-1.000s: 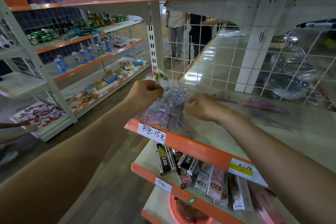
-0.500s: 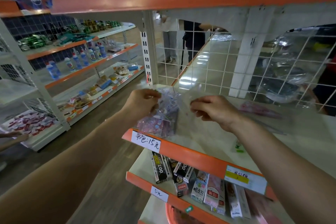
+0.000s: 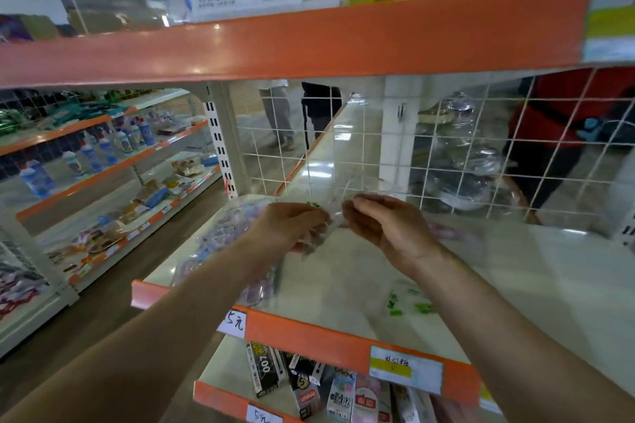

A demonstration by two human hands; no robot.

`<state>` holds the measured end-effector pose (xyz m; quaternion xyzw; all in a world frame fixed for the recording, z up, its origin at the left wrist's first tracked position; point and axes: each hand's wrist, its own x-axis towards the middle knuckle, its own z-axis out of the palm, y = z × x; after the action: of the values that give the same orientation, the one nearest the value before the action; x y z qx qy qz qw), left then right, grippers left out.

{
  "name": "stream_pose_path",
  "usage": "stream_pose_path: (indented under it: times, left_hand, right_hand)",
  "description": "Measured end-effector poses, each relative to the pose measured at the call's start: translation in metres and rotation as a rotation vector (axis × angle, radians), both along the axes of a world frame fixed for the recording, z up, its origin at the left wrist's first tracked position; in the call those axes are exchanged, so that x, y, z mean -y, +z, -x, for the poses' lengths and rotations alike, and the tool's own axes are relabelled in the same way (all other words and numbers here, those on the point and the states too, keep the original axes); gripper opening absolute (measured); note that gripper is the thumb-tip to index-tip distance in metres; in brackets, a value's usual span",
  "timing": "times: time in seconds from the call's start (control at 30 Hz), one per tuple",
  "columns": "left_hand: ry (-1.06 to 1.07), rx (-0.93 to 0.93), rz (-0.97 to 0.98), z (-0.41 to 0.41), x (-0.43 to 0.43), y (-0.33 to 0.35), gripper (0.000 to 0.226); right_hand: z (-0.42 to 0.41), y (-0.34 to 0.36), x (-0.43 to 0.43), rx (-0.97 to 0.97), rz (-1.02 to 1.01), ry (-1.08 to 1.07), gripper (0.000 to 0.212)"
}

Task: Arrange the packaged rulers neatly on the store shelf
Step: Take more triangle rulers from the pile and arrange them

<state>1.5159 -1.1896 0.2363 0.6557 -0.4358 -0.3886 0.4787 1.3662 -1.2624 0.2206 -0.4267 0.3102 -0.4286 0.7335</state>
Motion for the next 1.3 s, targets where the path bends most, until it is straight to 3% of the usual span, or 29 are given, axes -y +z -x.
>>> stream_pose_path:
  times: [0.17,0.33,0.43,0.5,0.7,0.93,1.1,1.2,1.3]
  left_hand:
    - [0.045,0.069,-0.050,0.012,0.008,0.000,0.018]
    - [-0.041,-0.143,-0.055,0.024,0.009,0.006,0.038]
    - [-0.148,-0.106,0.015,0.034,0.008,0.007,0.025]
    - [-0.135,-0.077,0.048,0.034,0.009,0.007,0.013]
    - [-0.114,0.056,0.051,0.026,0.006,0.004,0.016]
    - [-0.133,0.082,0.055,0.027,0.004,0.010,0.017]
    - [-0.143,0.182,0.070,0.024,0.002,0.014,0.018]
    - [-0.149,0.224,0.078,0.020,0.001,0.015,0.019]
    - [-0.123,0.243,0.089,0.019,0.000,0.016,0.018]
  right_hand:
    - [0.015,-0.003,0.008,-0.029,0.114,-0.118,0.009]
    - [0.024,-0.023,0.011,-0.554,1.023,-0.375,0.019]
    - [0.026,-0.027,0.011,-0.665,1.245,-0.399,0.029]
    - [0.026,-0.027,0.009,-0.641,1.251,-0.414,0.034]
    - [0.033,-0.009,-0.003,-0.375,0.827,-0.293,0.031]
    - [0.034,-0.005,-0.010,-0.327,0.796,-0.321,0.029]
    - [0.040,-0.002,-0.008,-0.451,0.929,-0.407,0.040]
    - [0.045,0.003,-0.005,-0.497,0.924,-0.399,0.033]
    - [0.049,0.002,-0.003,-0.457,0.795,-0.351,0.023]
